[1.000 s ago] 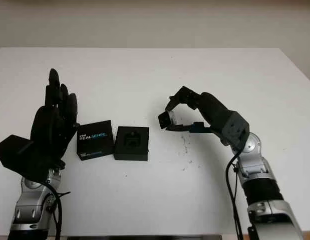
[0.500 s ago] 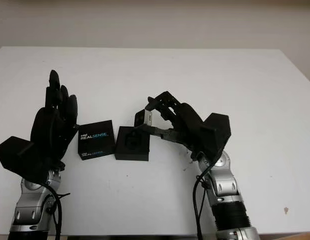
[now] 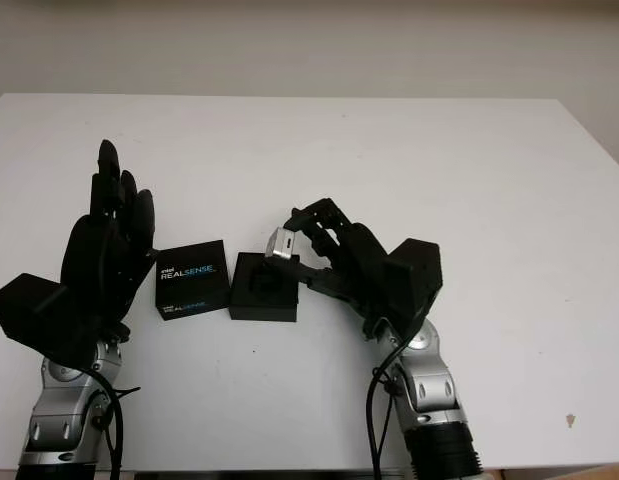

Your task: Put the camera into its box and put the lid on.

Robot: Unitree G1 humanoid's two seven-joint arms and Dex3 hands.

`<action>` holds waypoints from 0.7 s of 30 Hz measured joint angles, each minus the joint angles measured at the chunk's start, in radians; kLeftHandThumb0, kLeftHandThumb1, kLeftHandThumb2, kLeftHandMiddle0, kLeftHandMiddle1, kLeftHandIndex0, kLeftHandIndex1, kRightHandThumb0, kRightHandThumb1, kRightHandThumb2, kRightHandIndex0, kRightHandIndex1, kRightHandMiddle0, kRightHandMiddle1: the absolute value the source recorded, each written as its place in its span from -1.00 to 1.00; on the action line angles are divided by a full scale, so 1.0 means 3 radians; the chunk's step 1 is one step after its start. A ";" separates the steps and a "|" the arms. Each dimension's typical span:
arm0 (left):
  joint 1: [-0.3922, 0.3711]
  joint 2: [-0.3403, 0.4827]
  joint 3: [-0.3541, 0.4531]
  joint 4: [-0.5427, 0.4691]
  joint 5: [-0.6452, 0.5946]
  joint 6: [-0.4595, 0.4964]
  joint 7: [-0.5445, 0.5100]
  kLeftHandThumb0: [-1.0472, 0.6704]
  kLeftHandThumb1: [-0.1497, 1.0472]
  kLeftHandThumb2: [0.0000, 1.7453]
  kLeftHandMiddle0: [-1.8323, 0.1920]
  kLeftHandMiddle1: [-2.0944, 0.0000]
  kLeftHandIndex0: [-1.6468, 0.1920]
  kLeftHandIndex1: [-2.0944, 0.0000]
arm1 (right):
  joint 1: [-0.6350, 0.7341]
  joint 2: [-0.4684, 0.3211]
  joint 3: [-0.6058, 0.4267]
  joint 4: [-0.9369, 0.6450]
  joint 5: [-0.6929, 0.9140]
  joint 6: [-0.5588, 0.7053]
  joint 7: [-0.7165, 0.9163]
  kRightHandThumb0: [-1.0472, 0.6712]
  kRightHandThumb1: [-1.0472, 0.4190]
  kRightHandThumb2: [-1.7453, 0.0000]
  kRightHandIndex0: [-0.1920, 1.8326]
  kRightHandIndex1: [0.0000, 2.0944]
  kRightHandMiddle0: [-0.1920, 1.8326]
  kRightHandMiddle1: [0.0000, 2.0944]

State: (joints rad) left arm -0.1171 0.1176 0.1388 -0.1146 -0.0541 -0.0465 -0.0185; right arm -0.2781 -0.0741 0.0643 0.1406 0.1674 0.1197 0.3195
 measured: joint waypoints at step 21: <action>0.0000 -0.0018 -0.0017 0.0020 0.0025 0.0002 0.0022 -0.63 1.00 -0.37 1.00 1.00 1.00 1.00 | -0.0050 0.0172 0.0079 0.0258 -0.0026 0.0078 0.0028 -0.19 -1.00 0.85 -0.73 -0.80 -0.73 0.97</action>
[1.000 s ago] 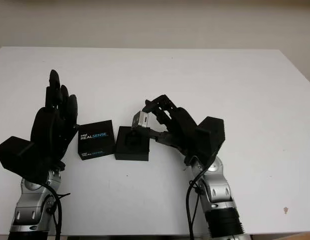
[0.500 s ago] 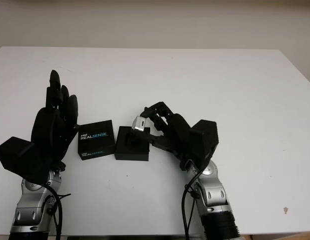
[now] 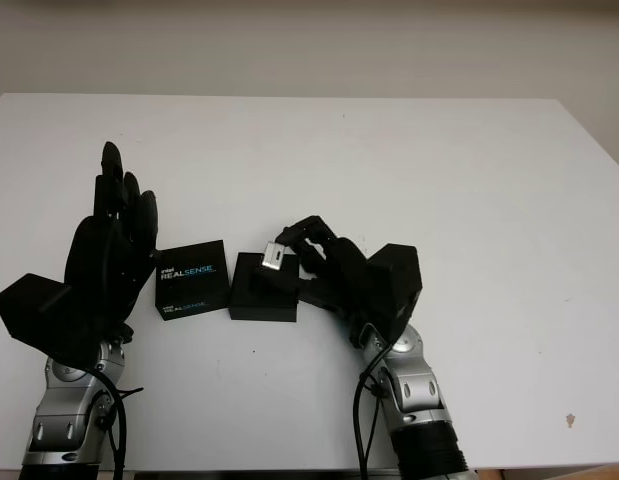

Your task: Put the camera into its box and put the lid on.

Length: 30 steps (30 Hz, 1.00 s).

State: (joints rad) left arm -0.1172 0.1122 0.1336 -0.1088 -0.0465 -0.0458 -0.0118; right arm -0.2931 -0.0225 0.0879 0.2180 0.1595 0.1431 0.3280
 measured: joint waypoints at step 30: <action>-0.0001 -0.0005 -0.0057 0.0013 0.0031 0.0013 0.0035 -0.61 1.00 -0.33 1.00 1.00 1.00 1.00 | -0.0134 -0.0048 0.0056 0.0013 0.0081 0.0259 0.0397 -0.23 -0.64 0.37 -1.00 -0.41 -0.55 0.97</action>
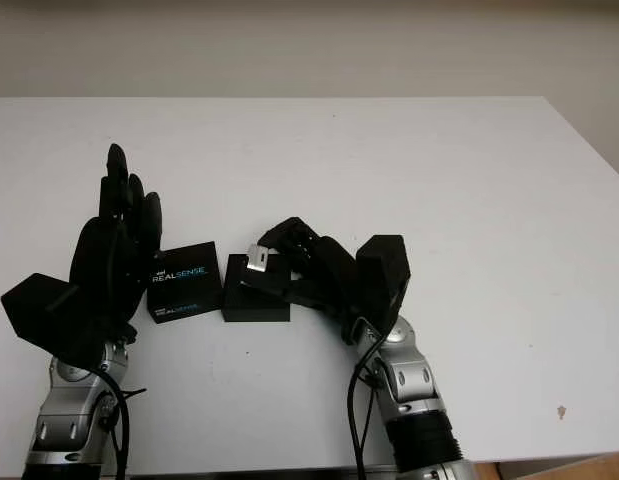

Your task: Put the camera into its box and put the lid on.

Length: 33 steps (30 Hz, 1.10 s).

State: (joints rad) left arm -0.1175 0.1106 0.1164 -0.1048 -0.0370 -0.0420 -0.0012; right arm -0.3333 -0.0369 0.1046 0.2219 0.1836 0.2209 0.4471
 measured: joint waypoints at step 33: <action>0.0000 -0.0035 -0.0026 0.0011 0.0062 -0.0017 0.0044 -0.61 1.00 -0.32 1.00 1.00 1.00 1.00 | 0.0042 -0.0322 0.0514 0.0188 -0.1367 -0.1110 -0.0486 -0.34 -0.95 0.93 -1.00 -0.81 -1.00 0.01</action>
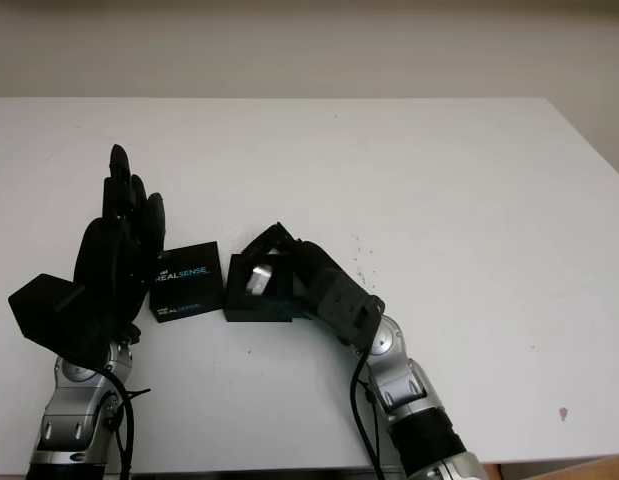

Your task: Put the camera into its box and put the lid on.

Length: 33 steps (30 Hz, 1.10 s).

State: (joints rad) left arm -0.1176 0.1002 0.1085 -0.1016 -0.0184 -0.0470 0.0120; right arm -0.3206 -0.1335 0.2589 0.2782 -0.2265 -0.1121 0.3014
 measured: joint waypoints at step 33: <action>0.0008 0.0000 0.0002 -0.0036 -0.0032 0.0030 -0.0023 -0.61 1.00 -0.34 1.00 1.00 1.00 1.00 | -0.0467 -0.1220 -0.0370 -0.0500 -0.0250 -0.1115 0.0288 -0.12 -0.70 0.94 -0.56 -0.80 -0.44 -0.28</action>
State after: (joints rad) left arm -0.1152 0.1003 0.1090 -0.1125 -0.0278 -0.0380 0.0051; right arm -0.4607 -0.4996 0.1478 0.1283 -0.3016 -0.4466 0.3878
